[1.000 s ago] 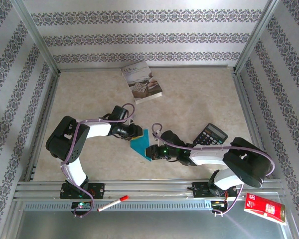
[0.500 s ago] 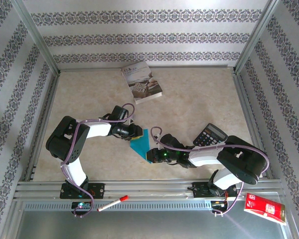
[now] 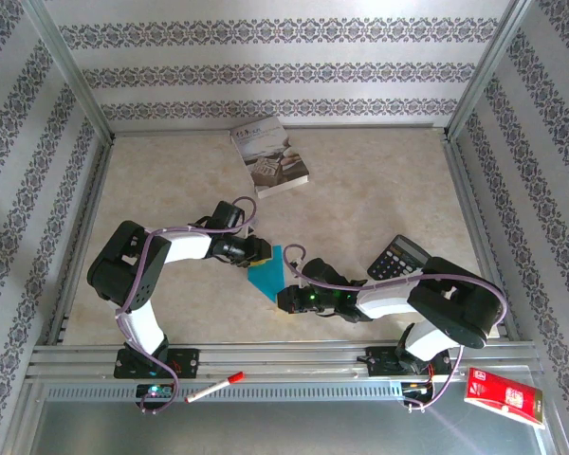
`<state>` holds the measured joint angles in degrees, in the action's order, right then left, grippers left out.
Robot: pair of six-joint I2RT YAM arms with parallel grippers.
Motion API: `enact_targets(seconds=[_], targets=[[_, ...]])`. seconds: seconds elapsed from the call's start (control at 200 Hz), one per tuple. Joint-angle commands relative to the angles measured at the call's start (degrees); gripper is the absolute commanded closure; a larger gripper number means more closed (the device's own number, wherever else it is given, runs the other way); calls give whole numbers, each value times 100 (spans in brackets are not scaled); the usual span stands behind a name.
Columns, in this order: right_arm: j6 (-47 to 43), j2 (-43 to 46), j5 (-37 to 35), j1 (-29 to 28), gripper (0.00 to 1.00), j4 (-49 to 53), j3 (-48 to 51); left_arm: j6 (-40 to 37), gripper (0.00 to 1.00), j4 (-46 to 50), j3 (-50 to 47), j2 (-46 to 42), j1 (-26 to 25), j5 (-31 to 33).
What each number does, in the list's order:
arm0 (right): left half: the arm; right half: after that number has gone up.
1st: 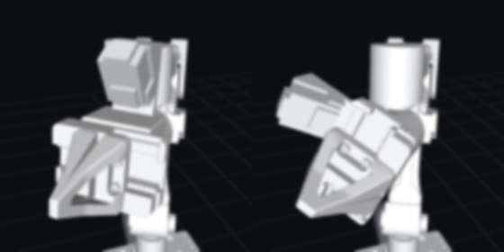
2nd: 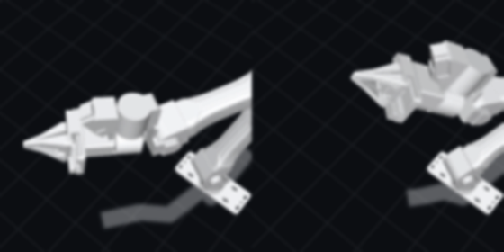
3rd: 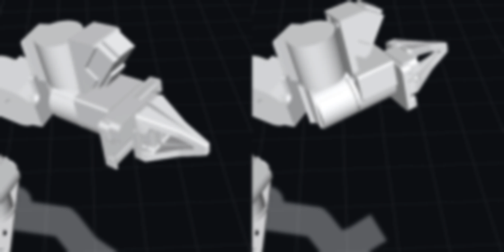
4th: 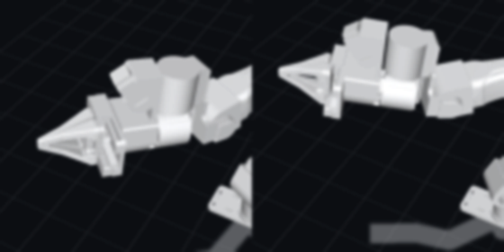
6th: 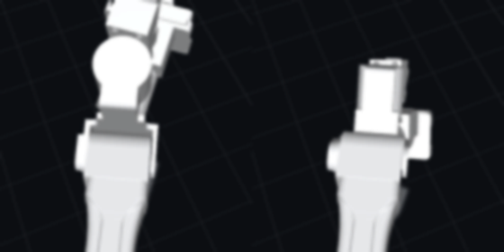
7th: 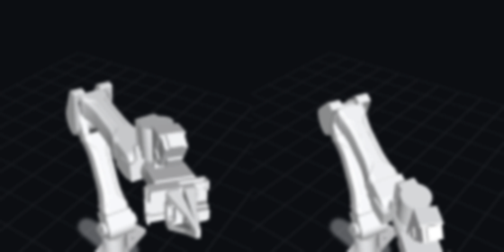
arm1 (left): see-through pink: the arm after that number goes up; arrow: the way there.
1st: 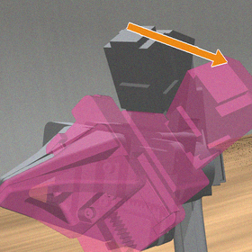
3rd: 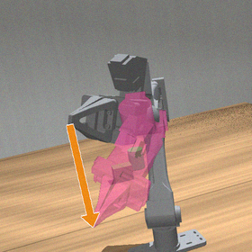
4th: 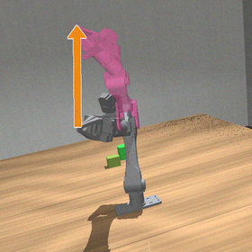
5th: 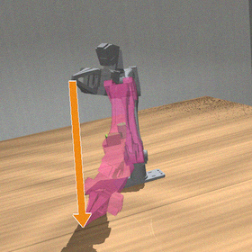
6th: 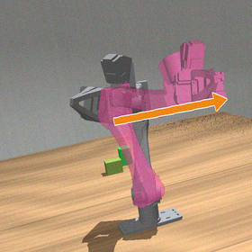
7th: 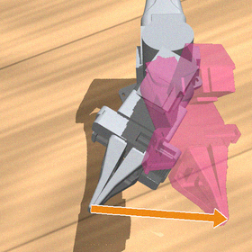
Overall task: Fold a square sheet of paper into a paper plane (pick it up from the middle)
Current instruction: Perform the fourth fold on the wing at the bottom-center of the table.
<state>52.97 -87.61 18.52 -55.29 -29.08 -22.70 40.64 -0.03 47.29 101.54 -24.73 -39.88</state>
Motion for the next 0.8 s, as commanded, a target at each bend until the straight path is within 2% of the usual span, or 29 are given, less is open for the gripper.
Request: enact_targets(seconds=[0.0, 0.794], targets=[[77, -111, -88, -79, 92, -81, 64, -160, 67, 458, -97, 143, 70, 454], [207, -15, -252, -311, 93, 158, 540, -182, 67, 498, -106, 181, 82, 550]])
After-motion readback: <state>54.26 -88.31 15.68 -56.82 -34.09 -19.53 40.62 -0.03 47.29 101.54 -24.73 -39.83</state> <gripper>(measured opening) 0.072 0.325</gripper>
